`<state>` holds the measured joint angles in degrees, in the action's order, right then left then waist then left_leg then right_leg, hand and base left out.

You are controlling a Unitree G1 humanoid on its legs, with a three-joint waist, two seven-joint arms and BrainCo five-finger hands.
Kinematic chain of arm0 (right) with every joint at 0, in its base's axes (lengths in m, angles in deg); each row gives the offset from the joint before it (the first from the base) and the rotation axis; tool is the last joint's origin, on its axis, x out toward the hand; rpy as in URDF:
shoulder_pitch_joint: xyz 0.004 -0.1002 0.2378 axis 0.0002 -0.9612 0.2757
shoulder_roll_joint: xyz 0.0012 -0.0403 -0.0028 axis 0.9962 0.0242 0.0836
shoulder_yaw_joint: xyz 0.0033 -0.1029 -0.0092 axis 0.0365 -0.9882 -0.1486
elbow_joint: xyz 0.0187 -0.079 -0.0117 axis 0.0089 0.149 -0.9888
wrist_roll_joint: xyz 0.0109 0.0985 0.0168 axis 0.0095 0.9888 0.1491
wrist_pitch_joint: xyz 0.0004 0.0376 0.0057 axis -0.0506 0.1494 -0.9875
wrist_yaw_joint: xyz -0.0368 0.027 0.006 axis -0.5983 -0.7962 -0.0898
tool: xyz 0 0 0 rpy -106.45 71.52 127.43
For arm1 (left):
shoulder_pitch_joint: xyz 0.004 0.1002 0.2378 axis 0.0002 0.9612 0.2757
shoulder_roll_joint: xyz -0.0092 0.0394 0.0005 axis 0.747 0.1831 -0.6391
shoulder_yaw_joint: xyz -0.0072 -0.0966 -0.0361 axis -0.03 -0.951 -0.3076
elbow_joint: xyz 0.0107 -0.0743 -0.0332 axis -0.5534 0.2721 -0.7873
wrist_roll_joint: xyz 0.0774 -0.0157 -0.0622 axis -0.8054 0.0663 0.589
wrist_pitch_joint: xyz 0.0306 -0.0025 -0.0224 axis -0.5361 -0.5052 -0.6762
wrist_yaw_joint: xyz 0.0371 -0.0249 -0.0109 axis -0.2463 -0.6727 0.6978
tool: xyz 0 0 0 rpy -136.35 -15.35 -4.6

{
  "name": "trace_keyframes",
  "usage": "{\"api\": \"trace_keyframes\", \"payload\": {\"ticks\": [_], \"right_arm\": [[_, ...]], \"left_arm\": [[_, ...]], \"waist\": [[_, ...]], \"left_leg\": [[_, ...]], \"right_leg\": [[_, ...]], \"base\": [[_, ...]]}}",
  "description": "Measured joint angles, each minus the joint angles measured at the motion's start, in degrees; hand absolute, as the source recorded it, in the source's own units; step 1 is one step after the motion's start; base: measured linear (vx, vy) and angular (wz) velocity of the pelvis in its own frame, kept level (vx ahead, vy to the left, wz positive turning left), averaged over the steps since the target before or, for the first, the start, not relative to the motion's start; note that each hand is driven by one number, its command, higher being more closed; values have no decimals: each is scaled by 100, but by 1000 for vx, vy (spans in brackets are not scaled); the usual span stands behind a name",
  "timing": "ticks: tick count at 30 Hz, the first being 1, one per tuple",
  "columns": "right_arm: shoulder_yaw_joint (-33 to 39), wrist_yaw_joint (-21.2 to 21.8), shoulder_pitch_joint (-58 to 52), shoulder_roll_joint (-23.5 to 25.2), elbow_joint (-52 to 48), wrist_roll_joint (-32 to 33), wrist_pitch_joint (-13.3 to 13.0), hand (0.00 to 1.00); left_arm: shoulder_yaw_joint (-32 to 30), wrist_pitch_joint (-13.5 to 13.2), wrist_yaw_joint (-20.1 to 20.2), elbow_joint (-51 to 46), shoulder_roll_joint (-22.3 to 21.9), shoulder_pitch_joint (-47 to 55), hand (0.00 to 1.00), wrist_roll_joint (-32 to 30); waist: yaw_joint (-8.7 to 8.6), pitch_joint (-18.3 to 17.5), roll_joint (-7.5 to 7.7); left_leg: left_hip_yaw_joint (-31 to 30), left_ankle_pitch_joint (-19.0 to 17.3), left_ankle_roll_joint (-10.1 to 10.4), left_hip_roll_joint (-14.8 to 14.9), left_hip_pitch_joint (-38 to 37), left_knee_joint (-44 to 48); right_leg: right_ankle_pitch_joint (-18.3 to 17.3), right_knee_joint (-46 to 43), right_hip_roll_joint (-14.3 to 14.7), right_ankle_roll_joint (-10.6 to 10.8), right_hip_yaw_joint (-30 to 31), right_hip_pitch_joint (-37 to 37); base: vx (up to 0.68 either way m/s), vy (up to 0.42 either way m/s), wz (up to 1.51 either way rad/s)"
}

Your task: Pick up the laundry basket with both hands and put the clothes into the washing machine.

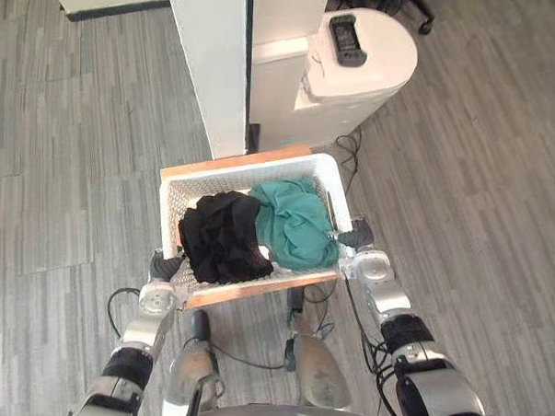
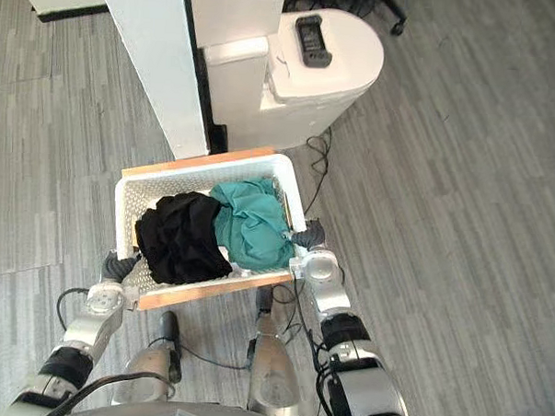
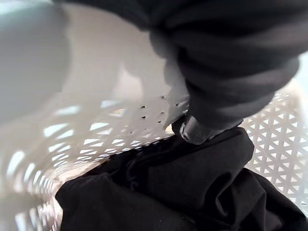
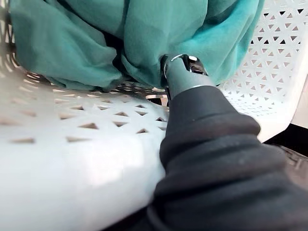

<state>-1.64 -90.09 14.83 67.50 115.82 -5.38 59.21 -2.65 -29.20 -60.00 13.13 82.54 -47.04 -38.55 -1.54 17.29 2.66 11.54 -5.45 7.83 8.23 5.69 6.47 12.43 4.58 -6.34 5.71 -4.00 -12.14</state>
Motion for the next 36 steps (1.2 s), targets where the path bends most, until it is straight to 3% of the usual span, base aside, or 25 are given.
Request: {"api": "trace_keyframes", "payload": {"ticks": [3, 7, 13, 16, 20, 22, 23, 26, 27, 28, 30, 31, 32, 34, 36], "right_arm": [[53, 80, -569, -14, -625, 33, -46, 100], [195, 353, -1142, -13, -1193, 183, -204, 100], [209, 658, -1605, 6, -1222, 213, -294, 100], [183, 710, -1796, 48, -1222, 212, -292, 100], [137, 877, -2054, 48, -1228, 206, -294, 100], [125, 910, -2131, 38, -1239, 206, -298, 100], [123, 912, -2133, 35, -1265, 206, -298, 100], [150, 916, -2087, -72, -1439, 206, -325, 100], [154, 917, -2062, -26, -1431, 211, -325, 100], [158, 959, -2010, -4, -1425, 216, -343, 100], [171, 1026, -1931, 0, -1416, 219, -353, 100], [197, 1027, -1967, 42, -1416, 233, -393, 100], [196, 1029, -1982, 40, -1417, 236, -395, 100], [216, 1029, -1989, 155, -1445, 238, -400, 100], [263, 1028, -1996, 238, -1481, 238, -401, 100]], "left_arm": [[-54, 0, 72, -535, -25, 428, 100, 1], [-140, 0, 238, -1020, 11, 779, 100, -1], [-201, 4, 451, -1127, 9, 1245, 100, 11], [-223, 26, 492, -1127, -16, 1475, 100, 59], [-351, 47, 551, -1127, -176, 1876, 100, 124], [-480, 47, 568, -1129, -323, 2002, 100, 170], [-512, 47, 576, -1129, -334, 2026, 100, 179], [-537, 49, 614, -1131, -479, 2051, 100, 257], [-560, 50, 654, -1131, -481, 2073, 100, 332], [-639, 53, 704, -1152, -465, 2104, 100, 350], [-695, 53, 706, -1160, -657, 2233, 100, 363], [-680, 53, 707, -1175, -654, 2278, 100, 445], [-659, 53, 707, -1187, -657, 2291, 100, 451], [-662, 53, 706, -1240, -609, 2263, 100, 451], [-697, 53, 706, -1331, -549, 2268, 100, 452]], "waist": [[4, -454, -8], [31, -793, -18], [46, -987, -73], [45, -1011, -123], [65, -1185, -356], [81, -1171, -566], [98, -1151, -601], [181, -1076, -724], [238, -1075, -684], [273, -1027, -676], [337, -989, -792], [286, -1019, -857], [249, -1033, -878], [123, -1126, -932], [102, -1117, -793]], "left_leg": [[55, -172, -35, 23, -84, 143], [95, -351, -93, 17, -260, 321], [99, -424, -116, 7, -305, 511], [90, -454, -77, 37, -386, 560], [-8, -645, 3, 334, -305, 886], [-244, -889, -58, 689, -31, 1512], [-340, -909, -99, 750, 44, 1676], [-607, -550, -289, 948, 690, 2618], [-541, -328, -225, 919, 589, 2319], [-489, -427, -179, 864, 335, 2301], [-480, -874, -132, 759, 231, 3774], [-534, -983, 53, 515, -21, 4028], [-576, -1001, 81, 408, -173, 3967], [-841, -1424, 23, 160, -621, 2864], [-1102, -1754, -155, -27, -830, 1996]], "right_leg": [[35, 1, 5, -45, 15, 103], [35, 4, -31, -43, 25, 347], [24, 6, -63, -34, 23, 453], [-146, 6, -52, 10, 12, 586], [-365, 8, 197, -19, -54, 740], [-476, 6, 493, -190, -279, 889], [-477, 5, 568, -270, -304, 923], [-490, -210, 754, -508, -553, 855], [-575, -330, 720, -590, -583, 810], [-570, -399, 626, -710, -622, 795], [-519, -420, 654, -828, -574, 806], [-513, -414, 657, -812, -537, 788], [-513, -415, 671, -784, -539, 760], [-412, -410, 746, -707, -527, 475], [-164, -373, 754, -637, -415, 171]], "base": [[61, 41, -9], [12, 37, -4], [-40, -10, -2], [-57, -37, -1], [-61, -88, 2], [-37, -87, 28], [-31, -58, 35], [-72, -119, 44], [-76, -107, 36], [-106, -90, 19], [-145, -1, -18], [-139, 39, -11], [-146, 73, 9], [-142, 72, 2], [-173, 74, -24]]}}
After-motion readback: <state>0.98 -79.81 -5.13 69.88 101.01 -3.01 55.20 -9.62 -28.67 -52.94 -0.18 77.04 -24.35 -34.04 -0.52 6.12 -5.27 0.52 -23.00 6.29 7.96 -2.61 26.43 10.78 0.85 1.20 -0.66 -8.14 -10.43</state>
